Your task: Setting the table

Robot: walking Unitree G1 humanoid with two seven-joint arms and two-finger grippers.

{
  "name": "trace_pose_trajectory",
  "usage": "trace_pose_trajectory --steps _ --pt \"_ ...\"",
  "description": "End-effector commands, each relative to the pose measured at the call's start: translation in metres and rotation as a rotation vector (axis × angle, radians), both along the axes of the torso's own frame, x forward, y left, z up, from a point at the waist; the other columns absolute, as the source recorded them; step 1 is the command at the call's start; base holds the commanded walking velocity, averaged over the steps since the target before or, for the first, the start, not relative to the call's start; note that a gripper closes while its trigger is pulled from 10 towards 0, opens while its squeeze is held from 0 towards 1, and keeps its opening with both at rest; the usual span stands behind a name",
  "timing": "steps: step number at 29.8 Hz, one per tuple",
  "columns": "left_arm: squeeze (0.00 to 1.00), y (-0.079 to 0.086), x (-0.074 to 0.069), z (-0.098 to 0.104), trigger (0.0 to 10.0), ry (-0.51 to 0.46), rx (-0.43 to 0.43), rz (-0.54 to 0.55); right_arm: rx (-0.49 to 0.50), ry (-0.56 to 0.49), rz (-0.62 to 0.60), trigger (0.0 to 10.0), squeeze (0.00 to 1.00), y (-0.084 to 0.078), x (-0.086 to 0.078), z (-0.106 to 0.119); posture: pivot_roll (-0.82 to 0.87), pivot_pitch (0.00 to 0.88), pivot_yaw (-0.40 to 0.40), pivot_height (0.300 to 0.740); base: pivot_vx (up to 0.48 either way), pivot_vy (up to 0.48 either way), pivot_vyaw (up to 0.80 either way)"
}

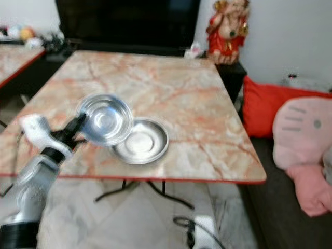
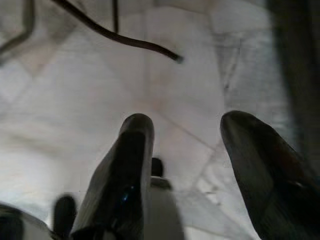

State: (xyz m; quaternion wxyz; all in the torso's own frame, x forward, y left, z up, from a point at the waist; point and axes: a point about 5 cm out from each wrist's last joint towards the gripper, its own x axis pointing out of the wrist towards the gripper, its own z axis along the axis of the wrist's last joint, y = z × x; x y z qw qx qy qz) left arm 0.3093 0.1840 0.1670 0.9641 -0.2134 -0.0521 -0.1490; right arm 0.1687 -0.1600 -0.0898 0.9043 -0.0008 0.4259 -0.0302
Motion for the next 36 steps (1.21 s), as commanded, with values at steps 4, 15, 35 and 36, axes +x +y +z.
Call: trace_pose_trajectory --steps 4,15,35,36 --pt "0.00 0.0100 -0.0024 0.0079 10.0 -0.021 0.018 0.024 0.025 -0.007 0.009 10.0 0.00 0.0101 0.0040 0.0012 0.14 0.000 -0.058 0.728 0.301 0.000 0.00" --pt "0.00 0.0091 -0.0021 0.0042 10.0 -0.001 0.036 0.031 0.025 -0.004 0.018 10.0 0.00 0.0101 0.0040 0.0011 0.14 0.000 -0.061 0.728 0.000 0.000 0.00" --pt "0.00 0.0069 -0.0036 0.0057 10.0 -0.010 0.027 0.018 0.025 0.000 0.025 10.0 0.00 0.0099 0.0040 0.0010 0.14 0.000 -0.063 0.728 0.000 -0.193 0.00" --pt "0.00 0.0074 -0.0035 0.0059 10.0 -0.009 0.024 0.022 0.025 0.000 0.025 10.0 0.00 0.0100 0.0040 0.0010 0.14 0.000 -0.062 0.728 0.000 0.000 0.00"
